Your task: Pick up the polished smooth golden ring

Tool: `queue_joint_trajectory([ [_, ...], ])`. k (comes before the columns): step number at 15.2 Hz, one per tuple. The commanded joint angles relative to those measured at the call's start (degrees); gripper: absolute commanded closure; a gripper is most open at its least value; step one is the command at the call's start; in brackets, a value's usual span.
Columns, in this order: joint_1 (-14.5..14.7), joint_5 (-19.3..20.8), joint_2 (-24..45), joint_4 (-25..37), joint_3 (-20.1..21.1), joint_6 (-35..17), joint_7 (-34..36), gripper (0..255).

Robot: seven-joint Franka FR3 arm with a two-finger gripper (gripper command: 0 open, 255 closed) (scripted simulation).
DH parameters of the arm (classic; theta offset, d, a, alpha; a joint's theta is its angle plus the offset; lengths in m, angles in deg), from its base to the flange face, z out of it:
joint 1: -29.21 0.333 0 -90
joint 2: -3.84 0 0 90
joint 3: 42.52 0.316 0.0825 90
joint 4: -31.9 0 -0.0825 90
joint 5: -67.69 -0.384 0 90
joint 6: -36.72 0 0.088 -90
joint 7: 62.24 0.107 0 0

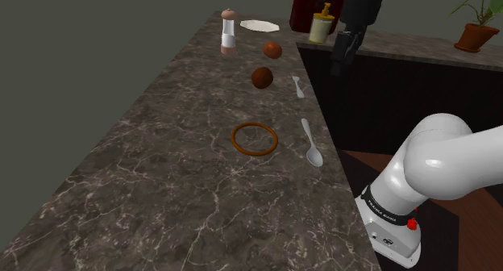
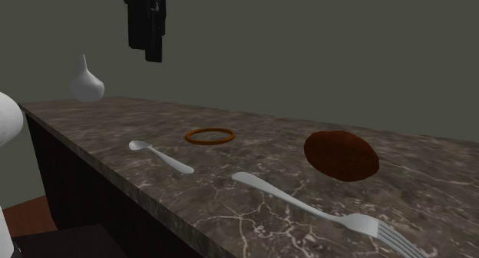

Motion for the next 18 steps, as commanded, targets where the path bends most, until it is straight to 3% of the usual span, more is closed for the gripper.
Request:
queue_joint_trajectory([
  [1, 0.0, 0.0, 0.0, 0.0, 0.0, 0.0, 0.0, 0],
  [9, 1.6, -8.8, 3.5, -3.9, 10.2, -8.8, 15.5, 0],
  [18, 2.0, -15.2, 14.9, -1.6, 21.9, -20.7, 32.3, 0],
])
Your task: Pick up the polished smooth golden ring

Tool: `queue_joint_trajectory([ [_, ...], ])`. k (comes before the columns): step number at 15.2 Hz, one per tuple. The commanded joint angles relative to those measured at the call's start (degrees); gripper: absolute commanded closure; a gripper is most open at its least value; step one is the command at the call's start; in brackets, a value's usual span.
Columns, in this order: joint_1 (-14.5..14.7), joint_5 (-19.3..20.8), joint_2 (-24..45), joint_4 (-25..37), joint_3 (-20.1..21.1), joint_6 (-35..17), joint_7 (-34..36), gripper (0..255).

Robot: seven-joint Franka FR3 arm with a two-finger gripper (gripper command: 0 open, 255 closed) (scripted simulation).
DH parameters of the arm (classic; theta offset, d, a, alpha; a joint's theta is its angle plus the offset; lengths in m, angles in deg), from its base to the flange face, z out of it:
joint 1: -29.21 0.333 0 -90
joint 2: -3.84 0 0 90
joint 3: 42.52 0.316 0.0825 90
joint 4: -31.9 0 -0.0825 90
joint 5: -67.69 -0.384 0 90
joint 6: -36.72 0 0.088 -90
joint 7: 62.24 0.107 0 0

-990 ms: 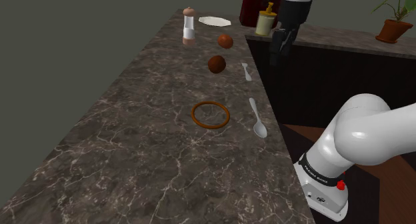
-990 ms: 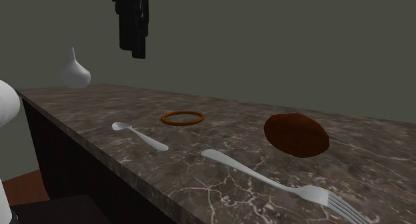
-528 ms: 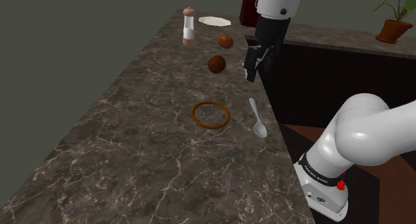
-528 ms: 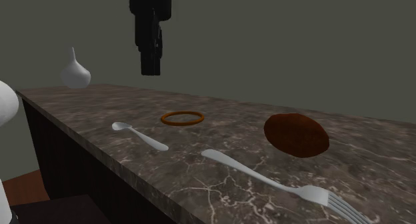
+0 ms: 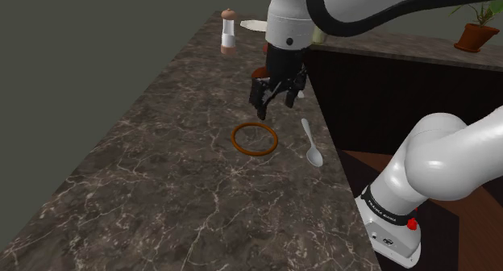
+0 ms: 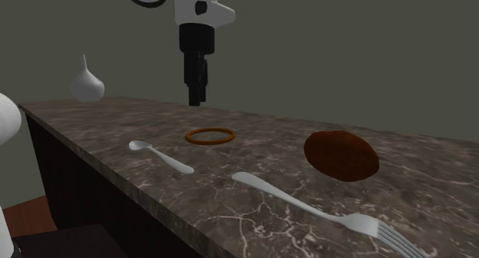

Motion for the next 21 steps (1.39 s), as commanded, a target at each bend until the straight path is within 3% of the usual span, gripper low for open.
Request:
queue_joint_trajectory([
  [1, -0.2, -0.7, 2.6, 0.8, 2.3, -2.5, 3.7, 0],
  [7, -1.9, 0.4, 14.3, 6.7, 10.0, -10.1, 15.8, 0],
  [17, -2.1, 1.0, 17.2, 3.0, 11.4, -16.6, 16.9, 0],
  [18, -2.0, 1.0, 17.2, 3.0, 11.4, -16.6, 17.0, 255],
  [21, -2.0, 1.0, 17.2, 3.1, 11.5, -16.5, 17.0, 255],
])
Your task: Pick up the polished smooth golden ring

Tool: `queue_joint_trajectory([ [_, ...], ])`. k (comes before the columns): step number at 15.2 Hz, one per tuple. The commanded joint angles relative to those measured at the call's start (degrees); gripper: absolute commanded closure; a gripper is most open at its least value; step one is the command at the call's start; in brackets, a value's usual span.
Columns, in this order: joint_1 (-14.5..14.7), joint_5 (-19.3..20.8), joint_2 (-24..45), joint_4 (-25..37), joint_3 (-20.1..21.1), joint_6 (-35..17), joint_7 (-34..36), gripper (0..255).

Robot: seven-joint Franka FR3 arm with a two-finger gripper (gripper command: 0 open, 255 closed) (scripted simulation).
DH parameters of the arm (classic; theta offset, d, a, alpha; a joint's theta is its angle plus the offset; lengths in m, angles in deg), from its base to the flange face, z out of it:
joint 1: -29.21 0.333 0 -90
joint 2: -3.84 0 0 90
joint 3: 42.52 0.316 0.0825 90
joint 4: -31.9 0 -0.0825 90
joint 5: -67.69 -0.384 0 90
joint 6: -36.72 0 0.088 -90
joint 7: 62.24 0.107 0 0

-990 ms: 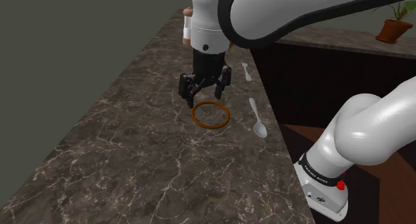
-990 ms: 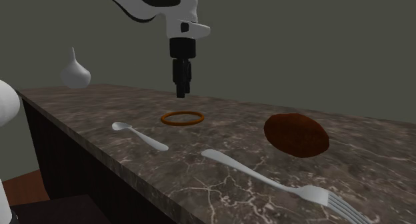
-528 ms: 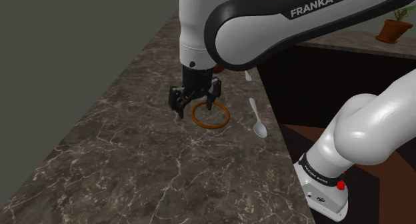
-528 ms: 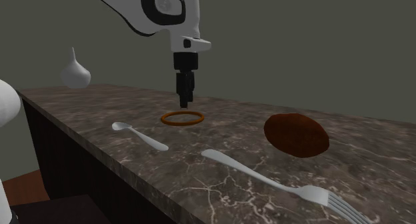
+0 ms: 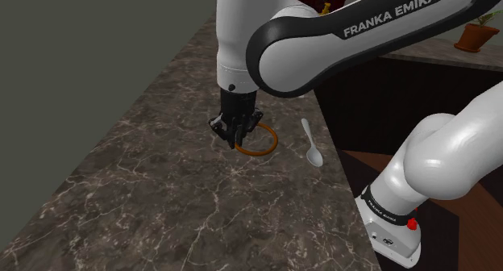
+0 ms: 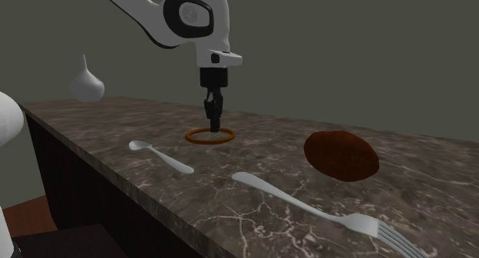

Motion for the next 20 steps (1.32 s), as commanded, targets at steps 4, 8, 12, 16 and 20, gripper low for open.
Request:
queue_joint_trajectory([
  [4, 0.0, 0.0, 0.0, 0.0, 0.0, 0.0, 0.0, 255],
  [8, 0.0, -0.2, -0.7, 0.9, -0.4, 1.6, -0.3, 255],
  [12, 0.1, -0.4, -2.0, 3.0, -1.0, 4.9, -0.6, 255],
  [16, 0.1, -0.4, -3.0, 5.3, -1.5, 8.1, -0.8, 255],
  [20, 0.0, -0.4, -3.7, 7.8, -2.1, 11.3, -0.9, 255],
])
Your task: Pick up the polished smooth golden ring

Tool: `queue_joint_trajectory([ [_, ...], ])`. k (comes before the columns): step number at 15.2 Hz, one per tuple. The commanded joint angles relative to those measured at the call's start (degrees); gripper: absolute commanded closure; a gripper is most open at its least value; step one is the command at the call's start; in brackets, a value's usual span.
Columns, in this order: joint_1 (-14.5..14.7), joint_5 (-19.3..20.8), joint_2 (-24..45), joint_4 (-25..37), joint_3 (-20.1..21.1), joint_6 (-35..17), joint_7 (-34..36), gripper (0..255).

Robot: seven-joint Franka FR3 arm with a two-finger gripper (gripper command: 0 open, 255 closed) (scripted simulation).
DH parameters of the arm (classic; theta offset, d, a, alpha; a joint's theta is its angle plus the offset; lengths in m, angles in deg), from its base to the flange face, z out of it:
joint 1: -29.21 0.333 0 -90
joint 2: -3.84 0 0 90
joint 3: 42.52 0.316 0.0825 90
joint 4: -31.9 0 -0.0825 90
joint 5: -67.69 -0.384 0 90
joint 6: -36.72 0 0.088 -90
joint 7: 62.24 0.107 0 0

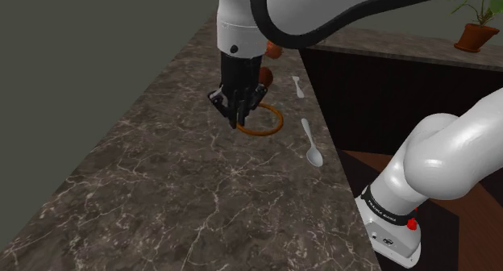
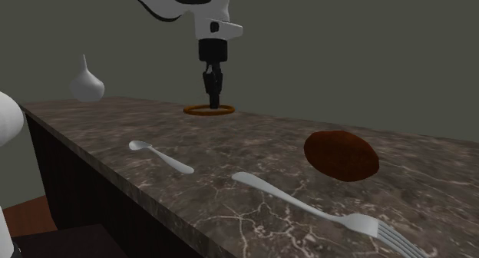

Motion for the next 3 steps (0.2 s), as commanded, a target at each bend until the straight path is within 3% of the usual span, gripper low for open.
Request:
queue_joint_trajectory([
  [1, 0.0, 0.1, -0.2, 1.4, -0.2, 1.6, 0.1, 255],
  [3, 0.0, 0.1, -0.2, 1.5, -0.2, 1.7, 0.1, 255],
])
